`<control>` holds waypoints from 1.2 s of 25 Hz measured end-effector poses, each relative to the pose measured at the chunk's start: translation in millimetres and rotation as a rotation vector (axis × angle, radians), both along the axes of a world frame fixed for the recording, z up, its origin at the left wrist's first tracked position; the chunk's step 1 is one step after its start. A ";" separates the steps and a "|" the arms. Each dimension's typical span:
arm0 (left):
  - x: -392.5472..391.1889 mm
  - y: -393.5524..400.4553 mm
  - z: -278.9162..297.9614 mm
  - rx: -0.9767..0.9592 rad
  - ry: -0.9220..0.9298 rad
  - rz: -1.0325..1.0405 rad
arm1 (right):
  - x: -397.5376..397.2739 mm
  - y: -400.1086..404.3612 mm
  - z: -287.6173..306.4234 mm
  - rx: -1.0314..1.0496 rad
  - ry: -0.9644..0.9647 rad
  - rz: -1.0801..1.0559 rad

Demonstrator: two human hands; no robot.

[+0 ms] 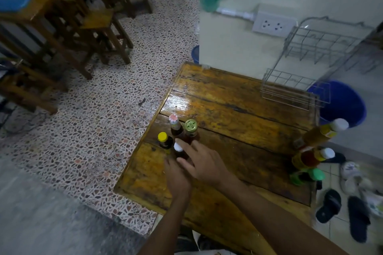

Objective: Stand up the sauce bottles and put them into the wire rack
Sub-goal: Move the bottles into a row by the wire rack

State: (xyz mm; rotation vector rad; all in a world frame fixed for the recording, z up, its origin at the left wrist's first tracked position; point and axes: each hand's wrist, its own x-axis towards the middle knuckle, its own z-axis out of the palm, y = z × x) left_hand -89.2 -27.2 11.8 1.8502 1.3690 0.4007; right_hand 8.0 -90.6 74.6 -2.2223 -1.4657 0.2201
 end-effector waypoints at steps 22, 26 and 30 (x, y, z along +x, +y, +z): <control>78.1 -76.6 5.6 0.026 -0.118 -0.945 | 69.0 -132.0 44.1 -0.594 -0.276 -0.340; 88.9 -64.2 29.4 -0.339 -0.222 -1.070 | 71.8 -150.7 52.5 -0.311 -0.281 -0.278; 95.2 -64.0 34.1 -0.243 -0.150 -1.077 | 67.9 -152.1 53.1 -0.368 -0.337 -0.368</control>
